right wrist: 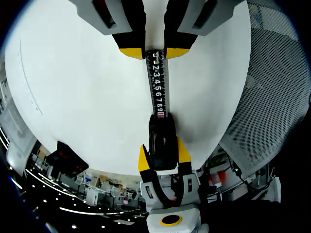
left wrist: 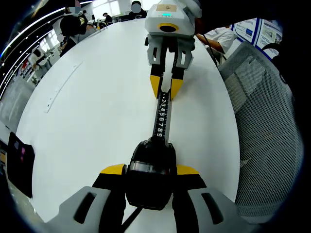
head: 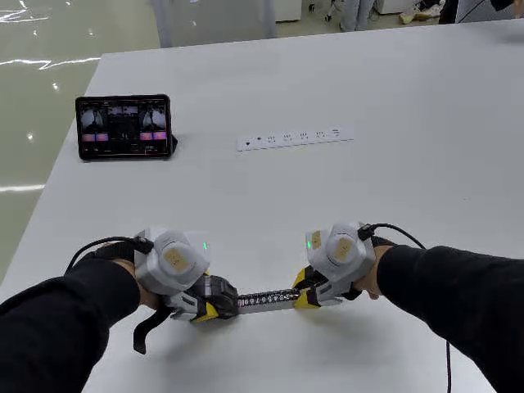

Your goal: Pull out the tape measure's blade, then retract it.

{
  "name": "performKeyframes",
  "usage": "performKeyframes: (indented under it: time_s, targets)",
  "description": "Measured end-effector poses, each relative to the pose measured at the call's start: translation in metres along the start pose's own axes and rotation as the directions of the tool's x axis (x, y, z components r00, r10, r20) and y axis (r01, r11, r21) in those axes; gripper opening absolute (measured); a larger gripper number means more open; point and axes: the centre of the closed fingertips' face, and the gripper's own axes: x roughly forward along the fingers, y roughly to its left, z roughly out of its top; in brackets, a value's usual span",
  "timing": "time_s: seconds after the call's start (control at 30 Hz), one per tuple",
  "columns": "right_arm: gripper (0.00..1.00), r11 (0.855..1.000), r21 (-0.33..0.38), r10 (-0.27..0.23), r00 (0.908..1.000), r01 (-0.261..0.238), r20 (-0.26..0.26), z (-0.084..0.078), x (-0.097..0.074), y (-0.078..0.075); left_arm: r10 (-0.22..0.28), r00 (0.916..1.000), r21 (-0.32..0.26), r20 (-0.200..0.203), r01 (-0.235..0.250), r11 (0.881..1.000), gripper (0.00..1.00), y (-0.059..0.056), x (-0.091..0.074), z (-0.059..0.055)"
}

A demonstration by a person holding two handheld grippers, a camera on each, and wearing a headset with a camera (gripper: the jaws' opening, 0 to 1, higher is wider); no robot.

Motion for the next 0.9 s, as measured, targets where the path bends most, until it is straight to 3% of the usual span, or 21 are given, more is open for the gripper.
performKeyframes:
  time_s: [0.9]
  targets:
    - [0.1, 1.0, 0.012, -0.006, 0.9999, 0.006, -0.008, -0.013, -0.01, -0.003, 0.002, 1.0, -0.002, -0.002, -0.002, 1.0, 0.31, 0.0, 0.0, 0.0]
